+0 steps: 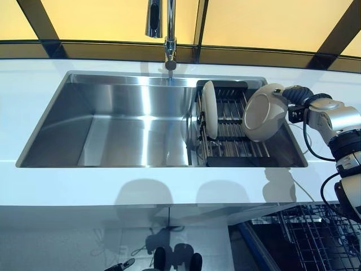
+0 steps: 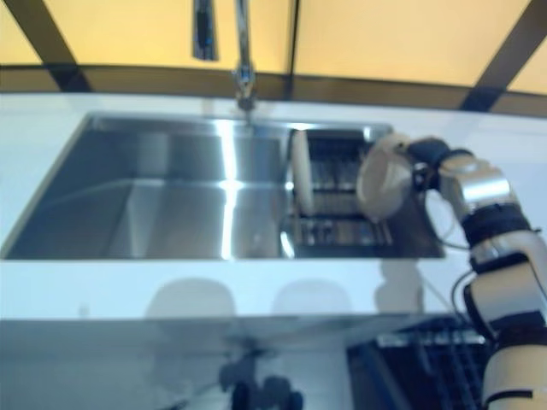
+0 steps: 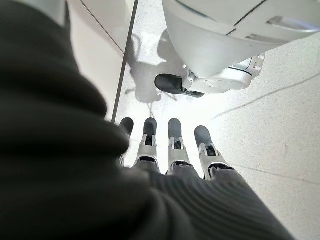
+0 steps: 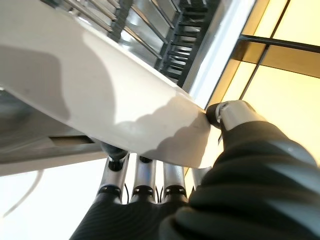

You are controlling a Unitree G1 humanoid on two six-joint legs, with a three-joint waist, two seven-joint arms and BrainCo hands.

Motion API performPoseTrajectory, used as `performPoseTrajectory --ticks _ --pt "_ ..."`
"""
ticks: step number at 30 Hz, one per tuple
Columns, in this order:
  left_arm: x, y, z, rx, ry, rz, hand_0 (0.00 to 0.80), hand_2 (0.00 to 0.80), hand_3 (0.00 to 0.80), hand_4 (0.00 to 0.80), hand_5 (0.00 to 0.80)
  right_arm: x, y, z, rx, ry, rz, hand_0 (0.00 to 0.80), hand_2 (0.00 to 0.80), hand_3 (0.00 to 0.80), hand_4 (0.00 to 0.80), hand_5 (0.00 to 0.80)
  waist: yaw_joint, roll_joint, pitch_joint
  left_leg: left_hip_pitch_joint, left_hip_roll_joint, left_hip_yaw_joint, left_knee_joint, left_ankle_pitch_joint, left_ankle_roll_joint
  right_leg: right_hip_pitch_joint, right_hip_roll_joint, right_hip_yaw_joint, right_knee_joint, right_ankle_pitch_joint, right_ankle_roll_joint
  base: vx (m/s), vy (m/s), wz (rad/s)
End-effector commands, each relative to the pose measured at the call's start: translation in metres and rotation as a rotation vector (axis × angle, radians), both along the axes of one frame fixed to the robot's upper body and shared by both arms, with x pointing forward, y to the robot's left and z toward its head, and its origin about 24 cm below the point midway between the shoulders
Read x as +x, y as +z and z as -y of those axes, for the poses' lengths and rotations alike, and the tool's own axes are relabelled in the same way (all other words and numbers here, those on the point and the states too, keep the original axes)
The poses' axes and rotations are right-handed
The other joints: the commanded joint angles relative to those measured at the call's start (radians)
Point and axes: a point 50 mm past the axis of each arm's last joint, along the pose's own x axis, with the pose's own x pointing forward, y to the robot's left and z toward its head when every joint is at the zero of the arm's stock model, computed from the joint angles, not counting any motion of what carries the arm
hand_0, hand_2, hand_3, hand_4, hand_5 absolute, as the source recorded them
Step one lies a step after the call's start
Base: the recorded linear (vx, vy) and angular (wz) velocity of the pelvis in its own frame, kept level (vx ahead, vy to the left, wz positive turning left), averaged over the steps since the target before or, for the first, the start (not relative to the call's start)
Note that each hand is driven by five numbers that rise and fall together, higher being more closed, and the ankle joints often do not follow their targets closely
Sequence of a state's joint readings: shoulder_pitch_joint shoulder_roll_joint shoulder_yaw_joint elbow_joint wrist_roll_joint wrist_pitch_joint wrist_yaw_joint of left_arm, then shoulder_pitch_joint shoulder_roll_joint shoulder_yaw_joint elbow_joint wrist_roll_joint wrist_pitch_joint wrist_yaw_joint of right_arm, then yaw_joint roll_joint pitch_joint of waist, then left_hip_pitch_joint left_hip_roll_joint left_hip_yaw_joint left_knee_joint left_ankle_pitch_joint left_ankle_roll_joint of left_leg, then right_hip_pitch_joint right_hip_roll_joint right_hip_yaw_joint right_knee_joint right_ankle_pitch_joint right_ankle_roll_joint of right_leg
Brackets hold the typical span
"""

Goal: Take plates into dishwasher

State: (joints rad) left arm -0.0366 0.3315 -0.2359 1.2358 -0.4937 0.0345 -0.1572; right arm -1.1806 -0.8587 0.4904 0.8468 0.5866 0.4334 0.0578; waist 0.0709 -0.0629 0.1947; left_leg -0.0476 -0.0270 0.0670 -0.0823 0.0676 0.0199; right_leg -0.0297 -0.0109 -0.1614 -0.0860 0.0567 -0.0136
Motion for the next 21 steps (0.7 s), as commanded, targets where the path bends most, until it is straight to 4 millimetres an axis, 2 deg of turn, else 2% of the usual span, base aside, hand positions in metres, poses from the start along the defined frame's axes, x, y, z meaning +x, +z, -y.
performPoseTrajectory --ticks 1,12,17,21 --pt "-0.002 -0.001 0.0 -0.002 -0.033 -0.018 0.0 0.0 0.0 0.0 0.0 -0.004 0.052 0.003 -0.012 -0.02 0.217 0.8 0.8 0.8 0.8 0.8 0.015 -0.022 -0.013 0.0 0.005 -0.03 -0.005 -0.053 -0.015 0.003 -0.033 -0.035 -0.001 -0.014 0.049 0.0 0.0 0.0" --pt "-0.007 -0.001 -0.003 0.004 -0.034 -0.036 0.0 0.0 0.0 0.0 0.0 -0.008 0.077 -0.007 0.07 0.001 0.348 0.8 0.8 0.8 0.8 0.8 0.01 -0.037 -0.034 0.02 0.006 -0.028 -0.005 -0.06 -0.018 0.021 -0.029 -0.031 -0.001 -0.019 0.05 0.0 0.0 0.0" --pt "-0.01 -0.001 -0.005 0.011 -0.041 -0.049 0.0 0.0 0.0 0.0 0.0 -0.014 0.094 -0.001 0.061 -0.024 0.386 0.8 0.8 0.8 0.8 0.8 0.006 -0.051 -0.052 0.035 0.008 -0.022 -0.005 -0.069 -0.017 0.033 -0.026 -0.029 -0.001 -0.022 0.052 0.0 0.0 0.0" --pt "-0.013 -0.002 -0.006 0.015 -0.055 -0.062 0.0 0.0 0.0 0.0 0.0 -0.016 0.094 0.007 0.004 -0.042 0.334 0.8 0.8 0.8 0.8 0.8 0.003 -0.061 -0.068 0.044 0.011 -0.015 -0.005 -0.073 -0.016 0.039 -0.024 -0.023 -0.001 -0.022 0.054 0.0 0.0 0.0"
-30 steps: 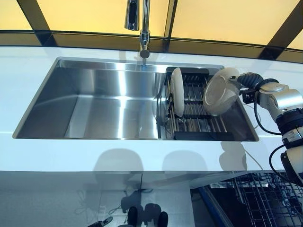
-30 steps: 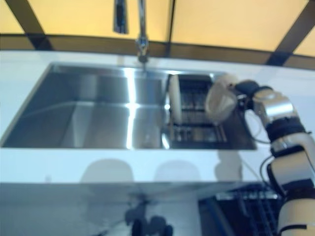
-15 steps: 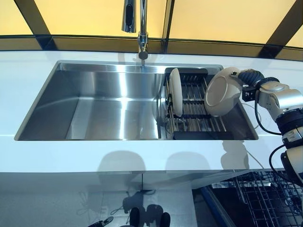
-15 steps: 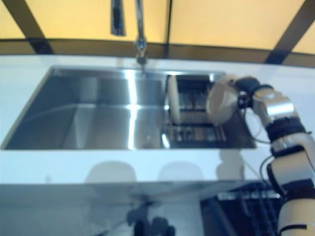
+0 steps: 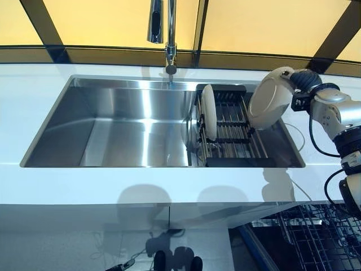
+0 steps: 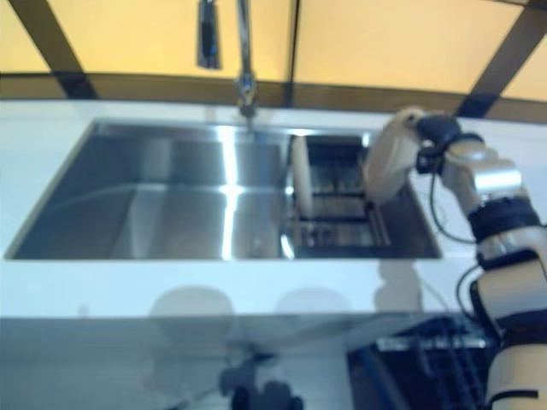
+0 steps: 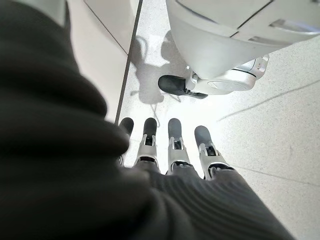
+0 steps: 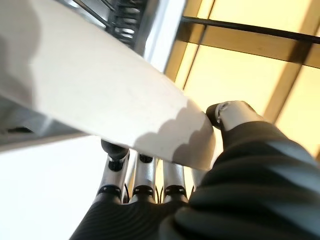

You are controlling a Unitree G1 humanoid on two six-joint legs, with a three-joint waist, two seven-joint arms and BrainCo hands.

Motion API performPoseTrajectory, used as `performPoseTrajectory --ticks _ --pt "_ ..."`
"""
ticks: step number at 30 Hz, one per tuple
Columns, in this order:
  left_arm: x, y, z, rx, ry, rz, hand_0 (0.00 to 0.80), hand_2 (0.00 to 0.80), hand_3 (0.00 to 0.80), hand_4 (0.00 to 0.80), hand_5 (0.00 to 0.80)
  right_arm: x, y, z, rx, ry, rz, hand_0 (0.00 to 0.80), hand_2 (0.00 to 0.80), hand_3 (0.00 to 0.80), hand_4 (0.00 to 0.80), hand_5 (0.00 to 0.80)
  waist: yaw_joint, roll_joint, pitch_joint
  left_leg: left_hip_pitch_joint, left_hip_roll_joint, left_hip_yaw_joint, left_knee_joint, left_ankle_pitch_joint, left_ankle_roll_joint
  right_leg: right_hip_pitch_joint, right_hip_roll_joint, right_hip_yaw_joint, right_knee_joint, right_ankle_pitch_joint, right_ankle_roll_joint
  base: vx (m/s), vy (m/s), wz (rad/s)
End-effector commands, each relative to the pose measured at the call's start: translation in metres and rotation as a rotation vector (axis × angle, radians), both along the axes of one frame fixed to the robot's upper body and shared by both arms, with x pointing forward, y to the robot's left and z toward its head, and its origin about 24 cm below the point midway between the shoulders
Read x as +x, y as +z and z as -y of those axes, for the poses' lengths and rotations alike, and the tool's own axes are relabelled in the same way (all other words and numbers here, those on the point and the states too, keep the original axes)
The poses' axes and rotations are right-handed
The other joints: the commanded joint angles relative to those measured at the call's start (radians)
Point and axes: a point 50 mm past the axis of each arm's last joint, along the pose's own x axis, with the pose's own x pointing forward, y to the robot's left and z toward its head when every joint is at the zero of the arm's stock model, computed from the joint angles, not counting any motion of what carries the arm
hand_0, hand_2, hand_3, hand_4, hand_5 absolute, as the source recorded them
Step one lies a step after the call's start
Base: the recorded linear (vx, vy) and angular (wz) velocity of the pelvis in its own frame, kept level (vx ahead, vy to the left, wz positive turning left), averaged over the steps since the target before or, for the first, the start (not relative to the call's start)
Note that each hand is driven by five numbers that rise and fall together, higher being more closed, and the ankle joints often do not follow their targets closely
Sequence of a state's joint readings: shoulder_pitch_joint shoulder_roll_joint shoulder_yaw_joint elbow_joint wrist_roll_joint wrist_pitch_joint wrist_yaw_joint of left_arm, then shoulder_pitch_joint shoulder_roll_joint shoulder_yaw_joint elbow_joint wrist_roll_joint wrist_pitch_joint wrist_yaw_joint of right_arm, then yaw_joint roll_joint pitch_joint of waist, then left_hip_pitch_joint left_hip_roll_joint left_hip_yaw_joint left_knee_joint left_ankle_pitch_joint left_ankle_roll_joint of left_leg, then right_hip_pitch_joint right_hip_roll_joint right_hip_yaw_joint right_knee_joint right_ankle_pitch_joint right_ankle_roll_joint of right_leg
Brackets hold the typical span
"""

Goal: Take plates into dishwasher

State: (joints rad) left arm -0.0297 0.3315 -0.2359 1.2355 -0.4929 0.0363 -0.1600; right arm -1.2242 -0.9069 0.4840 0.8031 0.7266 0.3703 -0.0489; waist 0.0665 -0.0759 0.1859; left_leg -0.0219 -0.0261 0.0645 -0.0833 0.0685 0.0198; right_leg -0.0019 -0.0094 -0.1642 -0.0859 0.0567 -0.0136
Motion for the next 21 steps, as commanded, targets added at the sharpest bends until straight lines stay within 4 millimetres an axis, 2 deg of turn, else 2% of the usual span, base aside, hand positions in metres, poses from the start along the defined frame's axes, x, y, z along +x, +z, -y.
performPoseTrajectory --ticks 1,10,14,21 --pt "-0.011 -0.001 -0.007 0.02 -0.063 -0.058 0.0 0.0 0.0 0.0 0.0 -0.013 0.06 0.008 -0.089 -0.02 0.141 0.8 0.8 0.8 0.8 0.8 0.007 -0.053 -0.064 0.022 0.011 -0.008 -0.004 -0.077 -0.015 0.014 -0.025 -0.018 -0.001 -0.022 0.055 0.0 0.0 0.0" --pt "-0.013 0.0 -0.011 0.035 -0.095 -0.074 0.0 0.0 0.0 0.0 0.0 -0.019 0.074 0.021 -0.138 -0.059 0.138 0.8 0.8 0.8 0.8 0.8 -0.006 -0.07 -0.099 0.055 0.019 0.019 -0.004 -0.091 -0.01 0.032 -0.018 0.007 -0.001 -0.021 0.06 0.005 0.005 -0.09" --pt "-0.016 -0.001 -0.011 0.037 -0.103 -0.088 0.0 0.0 0.0 0.0 0.0 -0.026 0.08 0.033 -0.174 -0.098 0.127 0.8 0.8 0.8 0.8 0.8 -0.021 -0.078 -0.119 0.067 0.023 0.034 -0.004 -0.099 -0.009 0.037 -0.013 0.027 -0.001 -0.021 0.062 0.005 0.019 -0.09" --pt "-0.022 -0.001 -0.015 0.045 -0.131 -0.115 0.0 0.0 0.0 0.0 0.0 -0.037 0.078 0.053 -0.21 -0.153 0.068 0.8 0.8 0.8 0.8 0.8 -0.041 -0.09 -0.134 0.085 0.032 0.061 -0.004 -0.107 -0.005 0.041 -0.006 0.062 -0.001 -0.014 0.069 0.003 0.002 -0.15"
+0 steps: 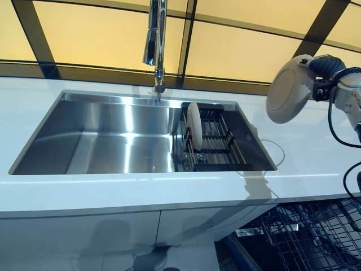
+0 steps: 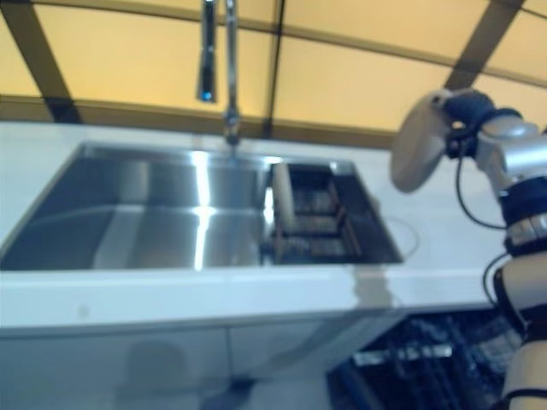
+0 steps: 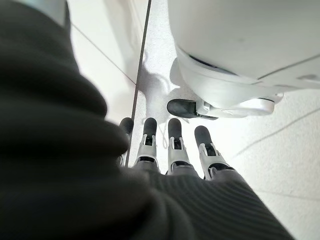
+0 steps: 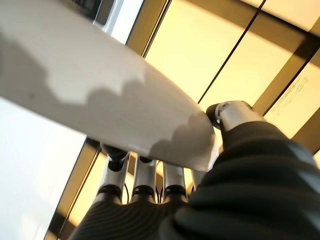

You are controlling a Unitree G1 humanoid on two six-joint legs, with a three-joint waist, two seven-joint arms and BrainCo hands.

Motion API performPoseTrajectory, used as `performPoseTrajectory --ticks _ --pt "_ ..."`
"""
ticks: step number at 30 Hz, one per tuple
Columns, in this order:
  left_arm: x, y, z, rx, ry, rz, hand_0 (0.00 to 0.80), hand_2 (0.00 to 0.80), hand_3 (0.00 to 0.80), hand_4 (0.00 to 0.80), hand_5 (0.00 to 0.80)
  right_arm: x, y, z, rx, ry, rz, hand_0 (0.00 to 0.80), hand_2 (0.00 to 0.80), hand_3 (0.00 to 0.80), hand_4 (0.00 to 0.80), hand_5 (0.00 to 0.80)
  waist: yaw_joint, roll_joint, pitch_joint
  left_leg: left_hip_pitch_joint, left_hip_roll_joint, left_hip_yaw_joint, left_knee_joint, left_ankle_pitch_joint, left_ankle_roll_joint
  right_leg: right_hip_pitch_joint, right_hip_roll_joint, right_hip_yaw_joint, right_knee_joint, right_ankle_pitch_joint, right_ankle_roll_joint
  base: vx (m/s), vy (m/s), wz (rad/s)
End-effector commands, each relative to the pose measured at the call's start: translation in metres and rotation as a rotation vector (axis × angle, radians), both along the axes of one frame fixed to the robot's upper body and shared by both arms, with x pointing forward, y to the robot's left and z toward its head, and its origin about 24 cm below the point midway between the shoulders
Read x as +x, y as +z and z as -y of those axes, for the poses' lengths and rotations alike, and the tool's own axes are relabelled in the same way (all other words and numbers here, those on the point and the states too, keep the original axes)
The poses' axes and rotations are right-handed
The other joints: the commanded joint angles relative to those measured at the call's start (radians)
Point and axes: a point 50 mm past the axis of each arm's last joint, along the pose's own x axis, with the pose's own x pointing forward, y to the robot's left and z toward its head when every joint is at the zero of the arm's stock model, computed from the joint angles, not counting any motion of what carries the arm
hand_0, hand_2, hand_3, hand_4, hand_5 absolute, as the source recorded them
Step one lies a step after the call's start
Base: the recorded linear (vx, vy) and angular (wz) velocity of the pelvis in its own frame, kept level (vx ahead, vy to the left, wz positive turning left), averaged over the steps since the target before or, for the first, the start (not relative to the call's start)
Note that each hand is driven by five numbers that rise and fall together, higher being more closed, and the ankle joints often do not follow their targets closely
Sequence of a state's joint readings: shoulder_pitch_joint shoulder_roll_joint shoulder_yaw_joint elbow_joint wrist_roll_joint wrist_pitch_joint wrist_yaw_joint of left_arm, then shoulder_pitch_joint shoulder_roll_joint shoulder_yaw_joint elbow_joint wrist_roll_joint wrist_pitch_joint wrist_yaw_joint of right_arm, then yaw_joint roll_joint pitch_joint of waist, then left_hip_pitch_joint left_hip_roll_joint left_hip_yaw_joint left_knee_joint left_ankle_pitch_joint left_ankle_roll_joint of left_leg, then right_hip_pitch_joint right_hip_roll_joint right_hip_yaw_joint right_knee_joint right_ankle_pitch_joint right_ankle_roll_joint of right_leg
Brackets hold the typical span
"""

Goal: Take plates into dishwasher

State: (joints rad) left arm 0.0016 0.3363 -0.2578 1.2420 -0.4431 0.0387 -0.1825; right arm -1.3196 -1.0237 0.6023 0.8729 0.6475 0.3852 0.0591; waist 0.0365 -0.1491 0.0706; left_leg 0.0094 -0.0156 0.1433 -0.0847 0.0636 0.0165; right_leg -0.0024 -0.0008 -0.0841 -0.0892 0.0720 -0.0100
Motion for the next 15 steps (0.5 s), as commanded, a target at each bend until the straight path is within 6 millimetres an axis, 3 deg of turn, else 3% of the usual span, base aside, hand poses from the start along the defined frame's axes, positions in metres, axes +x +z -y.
performPoseTrajectory --ticks 1,7,15 --pt "-0.006 0.002 -0.014 0.044 -0.077 -0.06 0.0 0.0 0.0 0.0 0.0 -0.023 0.052 0.023 -0.06 -0.081 0.11 0.8 0.8 0.8 0.8 0.8 -0.016 -0.018 -0.019 0.057 0.024 -0.012 -0.003 -0.103 -0.001 0.041 -0.014 -0.013 0.002 -0.028 0.066 -0.007 -0.002 -0.21" --pt "0.0 0.003 -0.013 0.04 -0.078 -0.049 0.0 0.0 0.0 0.0 0.0 -0.032 0.041 0.038 -0.025 -0.036 0.071 0.8 0.8 0.8 0.8 0.8 -0.043 -0.01 -0.022 0.069 0.028 0.012 -0.003 -0.11 0.001 0.041 -0.009 0.013 0.002 -0.024 0.068 -0.006 0.004 -0.25" --pt "0.003 0.003 -0.011 0.031 -0.087 -0.046 0.0 0.0 0.0 0.0 0.0 -0.046 0.002 0.063 -0.046 -0.008 -0.066 0.8 0.8 0.8 0.8 0.8 -0.082 0.01 -0.02 0.073 0.033 0.049 -0.003 -0.118 0.001 0.029 -0.007 0.043 0.002 -0.023 0.071 -0.013 -0.015 -0.18"
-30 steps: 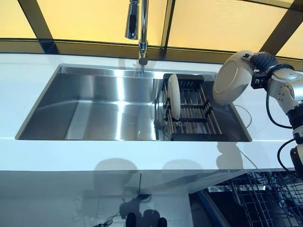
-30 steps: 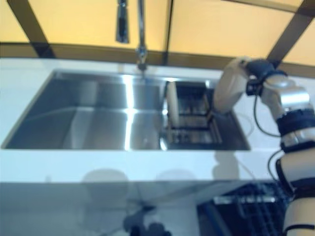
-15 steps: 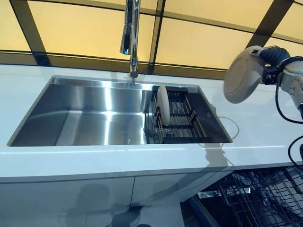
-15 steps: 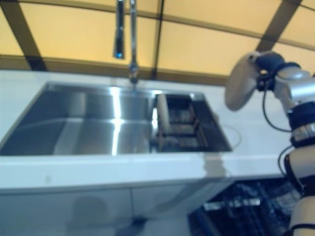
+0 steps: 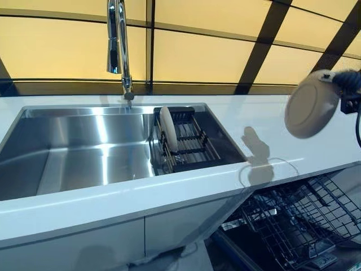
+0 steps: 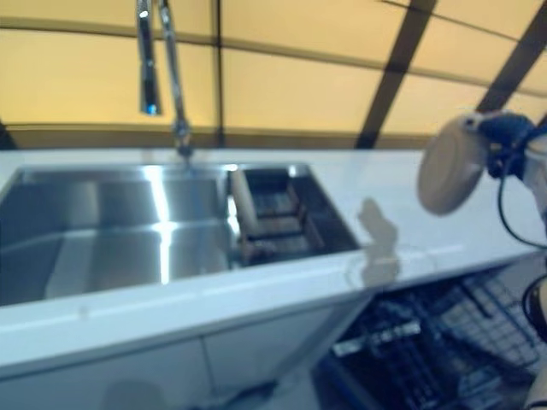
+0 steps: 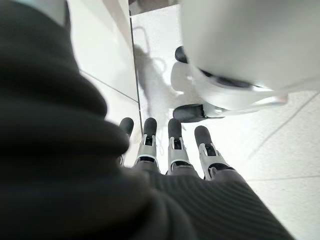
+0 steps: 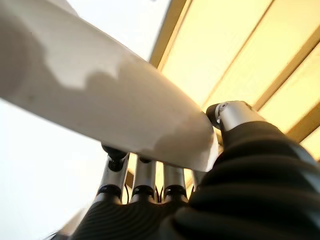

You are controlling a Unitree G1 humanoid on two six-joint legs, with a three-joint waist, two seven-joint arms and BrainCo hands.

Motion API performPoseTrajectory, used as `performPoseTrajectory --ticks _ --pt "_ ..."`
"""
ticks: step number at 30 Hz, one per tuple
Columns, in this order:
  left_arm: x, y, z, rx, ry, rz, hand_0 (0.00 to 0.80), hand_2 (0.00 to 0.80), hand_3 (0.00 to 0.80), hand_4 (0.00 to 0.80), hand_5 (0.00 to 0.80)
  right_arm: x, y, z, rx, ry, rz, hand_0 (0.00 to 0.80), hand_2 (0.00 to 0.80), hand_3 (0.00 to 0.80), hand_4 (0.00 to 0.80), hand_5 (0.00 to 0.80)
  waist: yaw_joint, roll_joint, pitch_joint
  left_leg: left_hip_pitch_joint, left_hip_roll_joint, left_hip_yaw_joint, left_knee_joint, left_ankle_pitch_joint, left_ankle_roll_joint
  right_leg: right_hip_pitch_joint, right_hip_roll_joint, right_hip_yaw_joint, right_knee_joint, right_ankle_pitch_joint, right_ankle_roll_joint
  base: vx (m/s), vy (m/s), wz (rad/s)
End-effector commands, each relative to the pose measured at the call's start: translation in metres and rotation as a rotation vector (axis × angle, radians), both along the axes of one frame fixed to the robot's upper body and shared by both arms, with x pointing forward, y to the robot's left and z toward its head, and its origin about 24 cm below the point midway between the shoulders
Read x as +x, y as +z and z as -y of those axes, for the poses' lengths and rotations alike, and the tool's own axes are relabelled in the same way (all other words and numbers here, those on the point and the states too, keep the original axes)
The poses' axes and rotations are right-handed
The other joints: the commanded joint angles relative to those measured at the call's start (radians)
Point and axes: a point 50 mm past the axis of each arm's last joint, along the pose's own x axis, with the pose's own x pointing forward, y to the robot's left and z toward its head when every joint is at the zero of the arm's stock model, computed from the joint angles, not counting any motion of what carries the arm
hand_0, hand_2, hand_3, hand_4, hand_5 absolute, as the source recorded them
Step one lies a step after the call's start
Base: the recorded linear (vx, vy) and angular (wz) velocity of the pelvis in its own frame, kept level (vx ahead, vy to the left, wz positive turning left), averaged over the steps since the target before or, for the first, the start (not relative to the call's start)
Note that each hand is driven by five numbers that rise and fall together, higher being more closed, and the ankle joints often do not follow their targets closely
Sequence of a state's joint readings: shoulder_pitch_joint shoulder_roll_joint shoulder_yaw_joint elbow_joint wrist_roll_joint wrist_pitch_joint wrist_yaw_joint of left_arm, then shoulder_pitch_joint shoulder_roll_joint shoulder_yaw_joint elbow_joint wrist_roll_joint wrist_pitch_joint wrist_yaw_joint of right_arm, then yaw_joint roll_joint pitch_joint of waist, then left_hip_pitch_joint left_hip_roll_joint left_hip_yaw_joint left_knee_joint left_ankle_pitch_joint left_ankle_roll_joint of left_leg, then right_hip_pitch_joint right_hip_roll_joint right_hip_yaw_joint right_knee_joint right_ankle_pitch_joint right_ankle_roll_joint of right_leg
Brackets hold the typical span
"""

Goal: Take plates into dishwasher

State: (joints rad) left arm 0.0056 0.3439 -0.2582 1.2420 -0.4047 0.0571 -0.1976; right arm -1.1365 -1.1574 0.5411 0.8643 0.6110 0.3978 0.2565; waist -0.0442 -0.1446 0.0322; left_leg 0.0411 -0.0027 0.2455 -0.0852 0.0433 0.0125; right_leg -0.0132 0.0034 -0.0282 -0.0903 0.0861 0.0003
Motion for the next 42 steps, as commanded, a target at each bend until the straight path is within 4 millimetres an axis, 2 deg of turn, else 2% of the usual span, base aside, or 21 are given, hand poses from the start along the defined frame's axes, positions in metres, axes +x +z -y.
performPoseTrajectory --ticks 1,10,16,19,24,35,40,42 --pt "0.007 0.003 -0.009 0.028 -0.054 -0.018 0.0 0.0 0.0 0.0 0.0 -0.018 0.036 0.015 -0.05 0.01 0.102 0.8 0.8 0.8 0.8 0.8 -0.006 0.007 0.019 0.042 0.021 -0.05 -0.002 -0.099 0.005 0.038 -0.01 -0.01 0.003 -0.037 0.06 0.002 -0.041 -0.12" --pt "0.016 0.004 -0.005 0.015 -0.046 0.014 0.0 0.0 0.0 0.0 0.0 -0.03 0.013 0.027 -0.009 0.017 0.086 0.8 0.8 0.8 0.8 0.8 -0.047 0.023 0.043 0.029 0.034 -0.017 -0.002 -0.097 -0.004 0.013 0.0 0.018 0.003 -0.033 0.057 -0.031 -0.067 -0.14" --pt "0.034 0.008 -0.001 -0.004 -0.044 0.073 0.0 0.0 0.0 0.0 0.0 -0.034 0.011 0.029 -0.005 0.012 0.131 0.8 0.8 0.8 0.8 0.8 -0.079 0.045 0.079 0.011 0.035 -0.004 -0.002 -0.094 -0.009 -0.015 0.001 0.036 0.003 -0.028 0.051 -0.068 -0.039 -0.11" --pt "0.034 0.008 -0.002 -0.004 -0.036 0.081 0.0 0.0 0.0 0.0 0.0 -0.039 0.006 0.033 -0.02 0.01 0.11 0.8 0.8 0.8 0.8 0.8 -0.093 0.058 0.086 0.009 0.031 0.0 -0.002 -0.096 -0.011 -0.018 0.001 0.044 0.003 -0.03 0.05 -0.025 -0.002 -0.13" --pt "0.034 0.008 -0.003 -0.003 -0.033 0.085 0.0 0.0 0.0 0.0 0.0 -0.047 -0.007 0.04 -0.063 0.025 0.029 0.8 0.8 0.8 0.8 0.8 -0.107 0.066 0.088 0.008 0.031 0.008 -0.002 -0.098 -0.014 -0.022 -0.001 0.044 0.003 -0.031 0.049 0.0 0.0 0.0" --pt "0.039 0.009 0.001 -0.003 -0.047 0.097 0.0 0.0 0.0 0.0 0.0 -0.051 -0.032 0.04 -0.15 0.096 -0.155 0.8 0.8 0.8 0.8 0.8 -0.114 0.064 0.091 0.006 0.031 0.015 -0.002 -0.098 -0.014 -0.027 0.0 0.05 0.003 -0.029 0.049 0.0 0.0 0.0" --pt "0.04 0.01 -0.002 0.006 -0.044 0.095 0.0 0.0 0.0 0.0 0.0 -0.052 -0.035 0.037 -0.235 0.137 -0.216 0.8 0.8 0.8 0.8 0.8 -0.115 0.059 0.093 0.004 0.031 0.013 -0.002 -0.097 -0.015 -0.028 0.0 0.049 0.003 -0.028 0.051 0.0 0.0 0.0" --pt "0.041 0.01 -0.001 0.006 -0.042 0.095 0.0 0.0 0.0 0.0 0.0 -0.051 -0.04 0.034 -0.363 0.163 -0.294 0.8 0.8 0.8 0.8 0.8 -0.115 0.058 0.091 0.006 0.031 0.015 -0.002 -0.097 -0.015 -0.027 0.0 0.05 0.003 -0.028 0.051 0.0 0.0 0.0"
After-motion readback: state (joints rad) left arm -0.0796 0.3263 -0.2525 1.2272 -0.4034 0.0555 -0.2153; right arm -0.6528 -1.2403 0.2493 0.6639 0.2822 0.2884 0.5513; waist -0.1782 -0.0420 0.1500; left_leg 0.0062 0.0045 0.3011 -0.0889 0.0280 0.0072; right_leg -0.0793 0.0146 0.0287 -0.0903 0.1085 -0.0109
